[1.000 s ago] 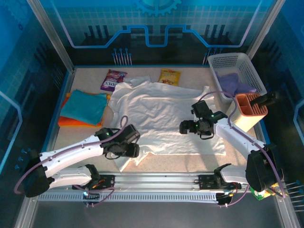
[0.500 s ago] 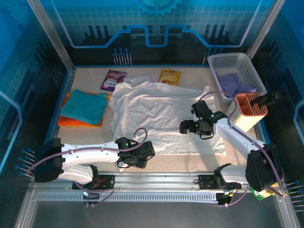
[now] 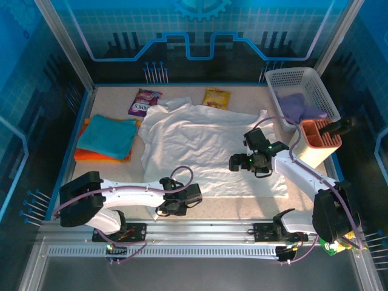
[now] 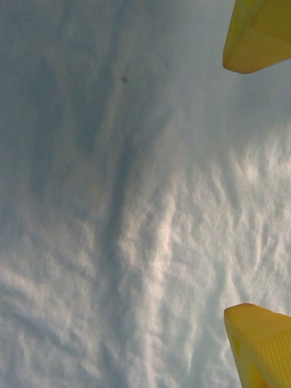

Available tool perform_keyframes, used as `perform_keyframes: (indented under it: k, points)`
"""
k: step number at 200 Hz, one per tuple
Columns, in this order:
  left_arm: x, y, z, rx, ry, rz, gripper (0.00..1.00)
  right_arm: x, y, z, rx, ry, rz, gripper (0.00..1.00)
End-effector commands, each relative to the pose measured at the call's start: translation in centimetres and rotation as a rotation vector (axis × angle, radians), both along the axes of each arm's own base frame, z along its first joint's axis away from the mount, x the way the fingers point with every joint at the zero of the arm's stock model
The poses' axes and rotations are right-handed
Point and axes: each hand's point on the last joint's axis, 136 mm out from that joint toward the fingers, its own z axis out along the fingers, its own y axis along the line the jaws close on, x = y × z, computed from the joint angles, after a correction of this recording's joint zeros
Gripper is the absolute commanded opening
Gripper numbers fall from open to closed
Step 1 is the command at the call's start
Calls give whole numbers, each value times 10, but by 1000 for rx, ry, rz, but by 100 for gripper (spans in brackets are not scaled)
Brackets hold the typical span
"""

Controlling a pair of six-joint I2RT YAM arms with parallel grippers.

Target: Fold and stack the t-shirts

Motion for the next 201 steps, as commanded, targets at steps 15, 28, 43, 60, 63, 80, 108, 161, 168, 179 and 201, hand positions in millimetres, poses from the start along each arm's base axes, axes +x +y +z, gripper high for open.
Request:
perform_keyframes:
  k: [15,28,43,60,63,80,108,161,168,179,201]
  points:
    - [2,2,1,23,-2,14,15,3,3,4,-5,-13,15,98]
    - [0,1,6,13,11,6,8,2,2,3,-9,-11,14,98]
    - [-4,-4,14,-23,33,-14,3,2,2,2,-13,-9,12,98]
    - [-15,-16,25,-113,111,-38,0,2,1,1,-17,-6,11,98]
    - [-17,-18,28,-126,125,-43,0,3,1,2,-18,-7,13,98]
    - [-27,-24,47,-168,192,-81,0,3,1,2,-21,-5,16,98]
    - [-30,-26,82,-181,252,-158,0,5,2,2,-18,-5,16,98]
    - [-21,-23,76,-121,313,-203,52,2,3,2,-10,4,15,97]
    - [-18,-19,73,-100,305,-191,63,2,2,4,-12,2,15,97]
    - [-15,-15,68,-103,301,-157,66,1,1,4,-16,0,17,97]
    - [-14,-11,64,-194,279,-78,63,0,1,3,-14,-4,17,97]
